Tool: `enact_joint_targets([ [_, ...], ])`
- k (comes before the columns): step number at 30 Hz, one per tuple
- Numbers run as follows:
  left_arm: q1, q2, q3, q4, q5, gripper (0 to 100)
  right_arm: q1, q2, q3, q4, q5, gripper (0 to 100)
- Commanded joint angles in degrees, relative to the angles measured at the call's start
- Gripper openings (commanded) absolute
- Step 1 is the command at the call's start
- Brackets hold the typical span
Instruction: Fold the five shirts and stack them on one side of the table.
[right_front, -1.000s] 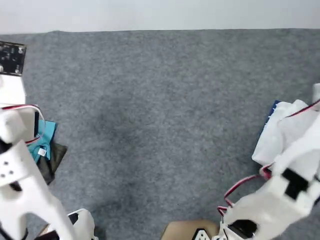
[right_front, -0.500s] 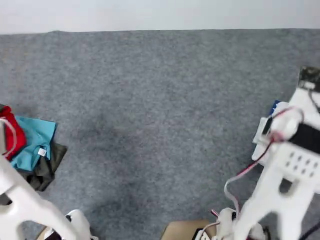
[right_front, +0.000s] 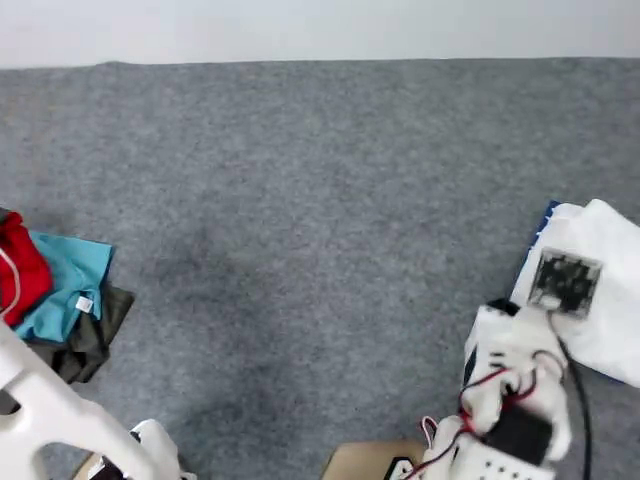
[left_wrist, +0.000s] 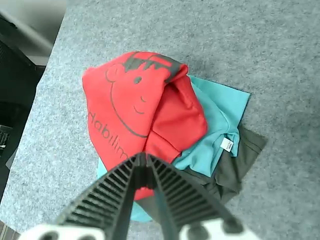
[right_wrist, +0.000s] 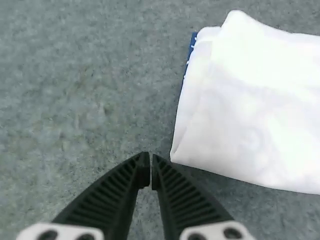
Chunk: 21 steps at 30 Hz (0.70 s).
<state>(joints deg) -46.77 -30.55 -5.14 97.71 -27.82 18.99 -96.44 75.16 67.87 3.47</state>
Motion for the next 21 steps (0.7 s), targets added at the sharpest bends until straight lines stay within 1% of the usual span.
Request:
enact_joint_targets([
  [1, -0.26, -0.35, -1.10, -0.97, -0.26, 1, -1.45, -8.57, 4.75, -0.75, 2.02, 0.9],
  [4, -0.26, -0.35, -3.91, -0.97, -0.26, 1, -2.07, -5.76, 5.63, 0.66, 0.79, 0.9],
  [8, -0.26, 0.18, -7.52, -1.93, -0.53, 1, -2.42, -6.81, 8.35, 0.66, -0.26, 0.9],
  [12, -0.26, 0.88, -7.52, -5.80, -0.62, 1, -3.74, -7.60, 13.19, 0.66, 0.26, 0.9],
  [15, -0.53, 4.22, -7.78, -8.35, -1.85, 1, -6.37, -7.60, 16.00, 0.66, 0.26, 0.9],
  [18, -3.34, 8.44, -7.87, -12.13, -2.20, 1, -9.10, -7.60, 18.55, 0.66, 0.00, 0.9],
  [21, -5.63, 12.57, -7.87, -15.56, -3.43, 5, -10.59, -7.60, 20.04, 0.66, -0.26, 0.9],
])
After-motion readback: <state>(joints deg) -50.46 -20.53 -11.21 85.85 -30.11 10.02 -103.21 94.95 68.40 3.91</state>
